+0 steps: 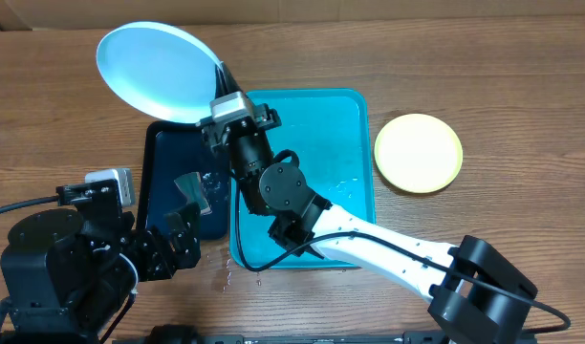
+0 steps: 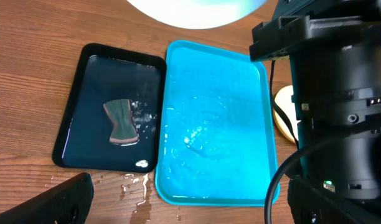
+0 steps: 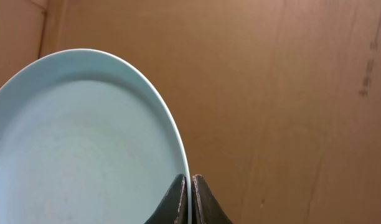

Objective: Clean dirty plates on tray and stack at the side
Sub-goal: 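Tilt the white plate over the black tray to drain water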

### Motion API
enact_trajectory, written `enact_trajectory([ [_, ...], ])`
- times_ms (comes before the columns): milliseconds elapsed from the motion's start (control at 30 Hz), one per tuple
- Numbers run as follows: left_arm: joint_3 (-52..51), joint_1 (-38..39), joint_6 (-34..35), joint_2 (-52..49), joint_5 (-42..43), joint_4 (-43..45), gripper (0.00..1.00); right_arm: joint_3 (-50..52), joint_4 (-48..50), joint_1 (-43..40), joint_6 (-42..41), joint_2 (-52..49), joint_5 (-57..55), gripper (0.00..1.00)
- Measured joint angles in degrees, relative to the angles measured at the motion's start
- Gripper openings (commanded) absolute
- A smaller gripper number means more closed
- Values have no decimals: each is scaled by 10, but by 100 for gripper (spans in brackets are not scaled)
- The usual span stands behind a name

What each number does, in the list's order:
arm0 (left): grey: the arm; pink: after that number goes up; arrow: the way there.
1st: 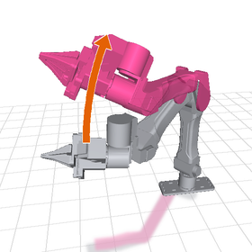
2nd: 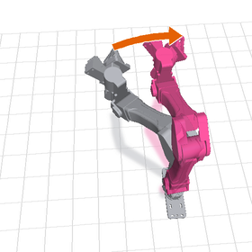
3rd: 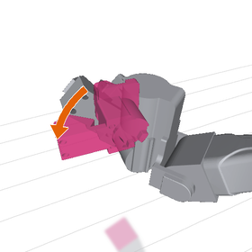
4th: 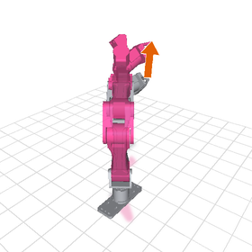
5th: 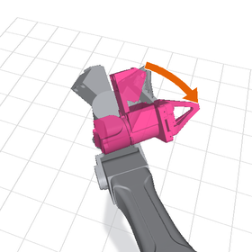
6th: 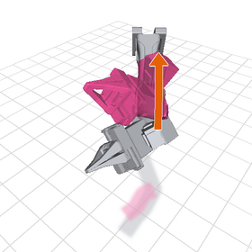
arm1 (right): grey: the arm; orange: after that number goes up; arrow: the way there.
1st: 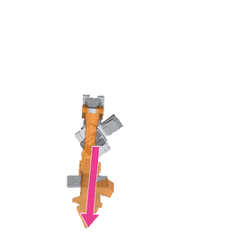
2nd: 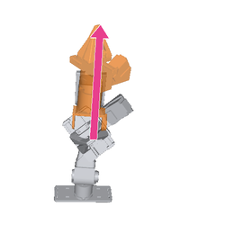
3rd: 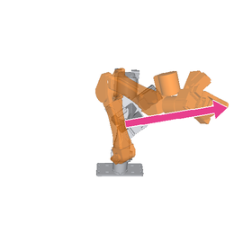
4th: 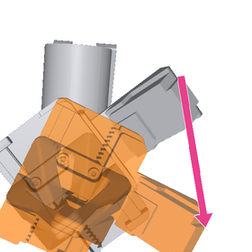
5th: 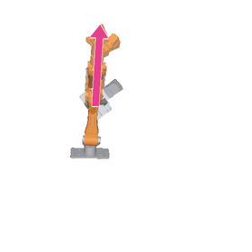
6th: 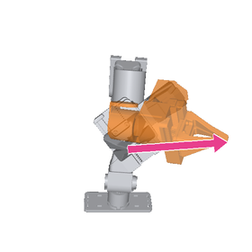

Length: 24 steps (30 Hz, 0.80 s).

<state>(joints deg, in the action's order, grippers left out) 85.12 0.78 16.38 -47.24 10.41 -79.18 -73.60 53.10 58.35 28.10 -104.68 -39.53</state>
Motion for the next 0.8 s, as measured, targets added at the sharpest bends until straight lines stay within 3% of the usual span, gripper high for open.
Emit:
enact_trajectory([
  [267, 0, 0, 0, 0, 0, 0, 100, 0, -7, -10, -42, 0, -14, 4],
  [533, 0, 0, 0, 0, 0, -1, 100, 0, -89, -14, -99, 0, -36, 4],
  [600, 0, 0, 0, 0, 0, -1, 100, 0, -133, -22, -141, 0, -48, 4],
  [800, 0, 0, 0, 0, 0, -2, 100, -1, -389, -54, -341, 1, -64, 4],
])
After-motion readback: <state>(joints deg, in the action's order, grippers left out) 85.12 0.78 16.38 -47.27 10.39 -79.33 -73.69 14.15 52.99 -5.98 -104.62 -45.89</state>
